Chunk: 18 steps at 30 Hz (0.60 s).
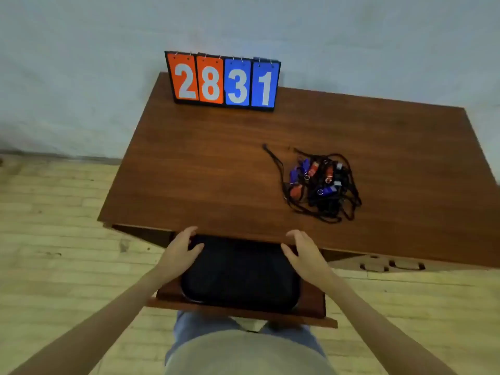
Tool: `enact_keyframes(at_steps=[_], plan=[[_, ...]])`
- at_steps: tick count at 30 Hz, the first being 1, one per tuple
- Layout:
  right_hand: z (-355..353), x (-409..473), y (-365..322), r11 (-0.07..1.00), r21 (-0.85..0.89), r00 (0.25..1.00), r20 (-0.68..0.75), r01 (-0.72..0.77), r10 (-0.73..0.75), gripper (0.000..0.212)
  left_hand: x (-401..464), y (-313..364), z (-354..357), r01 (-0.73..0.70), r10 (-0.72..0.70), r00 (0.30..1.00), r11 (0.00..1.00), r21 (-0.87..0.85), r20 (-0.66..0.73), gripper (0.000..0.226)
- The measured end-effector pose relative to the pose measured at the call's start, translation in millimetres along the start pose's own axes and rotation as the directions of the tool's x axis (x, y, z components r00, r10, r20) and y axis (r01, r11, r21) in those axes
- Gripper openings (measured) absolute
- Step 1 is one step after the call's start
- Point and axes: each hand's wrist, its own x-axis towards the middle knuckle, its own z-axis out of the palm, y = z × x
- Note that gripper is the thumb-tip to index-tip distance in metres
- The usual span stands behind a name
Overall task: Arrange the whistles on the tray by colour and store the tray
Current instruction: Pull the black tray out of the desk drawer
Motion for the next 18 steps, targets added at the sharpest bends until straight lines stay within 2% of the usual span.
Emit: enact_keyframes(at_steps=[4,9,14,18], plan=[[33.9,-5.4,24.9,0.990,-0.026,0.990,0.032,-0.139,0.140,0.029,2.1,-20.8,12.8,0.179,-0.179,0.984,0.982,-0.066,0.012,0.054],[64.4,-1.5,39.2,0.939,-0.072,0.942,-0.028,-0.335,0.334,0.042,13.7,-32.4,26.5,0.359,-0.359,0.933,0.924,-0.133,0.029,0.060],[78.8,0.4,42.1,0.889,0.065,0.892,0.024,-0.452,0.452,0.064,18.3,-41.0,41.8,0.440,-0.440,0.897,0.878,-0.191,0.043,0.059],[79.6,3.3,46.3,0.839,0.168,0.856,0.134,-0.517,0.500,0.068,19.1,-42.0,46.5,0.446,-0.448,0.892,0.858,-0.253,0.054,0.056]])
